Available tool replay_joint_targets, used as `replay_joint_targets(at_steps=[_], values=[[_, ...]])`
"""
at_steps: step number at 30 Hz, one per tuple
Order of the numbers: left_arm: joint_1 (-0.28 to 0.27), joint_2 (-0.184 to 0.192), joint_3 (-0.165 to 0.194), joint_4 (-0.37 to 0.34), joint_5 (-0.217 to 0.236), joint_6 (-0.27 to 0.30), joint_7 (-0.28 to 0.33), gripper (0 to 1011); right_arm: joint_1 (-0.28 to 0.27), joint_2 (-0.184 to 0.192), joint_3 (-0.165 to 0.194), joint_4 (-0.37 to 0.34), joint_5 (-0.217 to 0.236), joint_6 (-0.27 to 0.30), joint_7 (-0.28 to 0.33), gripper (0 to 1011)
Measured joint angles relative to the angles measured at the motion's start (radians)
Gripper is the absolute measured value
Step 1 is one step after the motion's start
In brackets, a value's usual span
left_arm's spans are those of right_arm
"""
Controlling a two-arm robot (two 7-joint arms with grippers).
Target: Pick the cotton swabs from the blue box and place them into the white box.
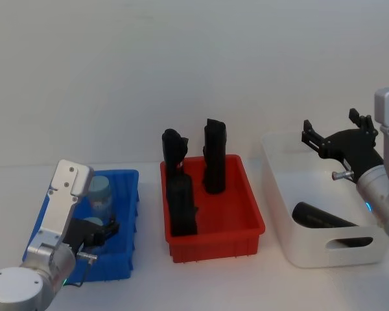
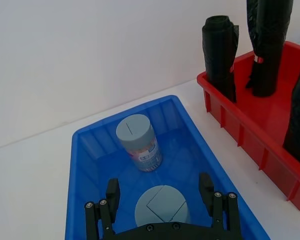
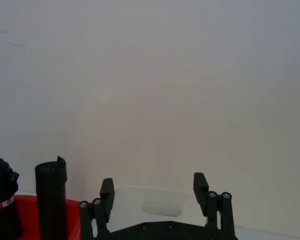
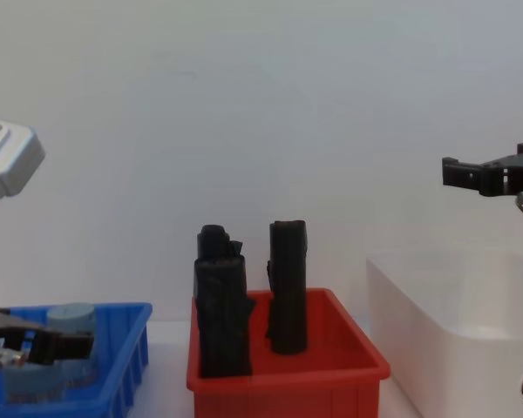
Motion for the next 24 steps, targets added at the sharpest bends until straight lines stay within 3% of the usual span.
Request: replay_joint_targets(at_steps=[24], values=[[-0.005, -0.027, -0.013, 0.079, -0.014, -0.007, -0.008, 1003, 0.0, 0.0, 0.0, 0.0, 0.0, 0.0, 0.0, 1002]])
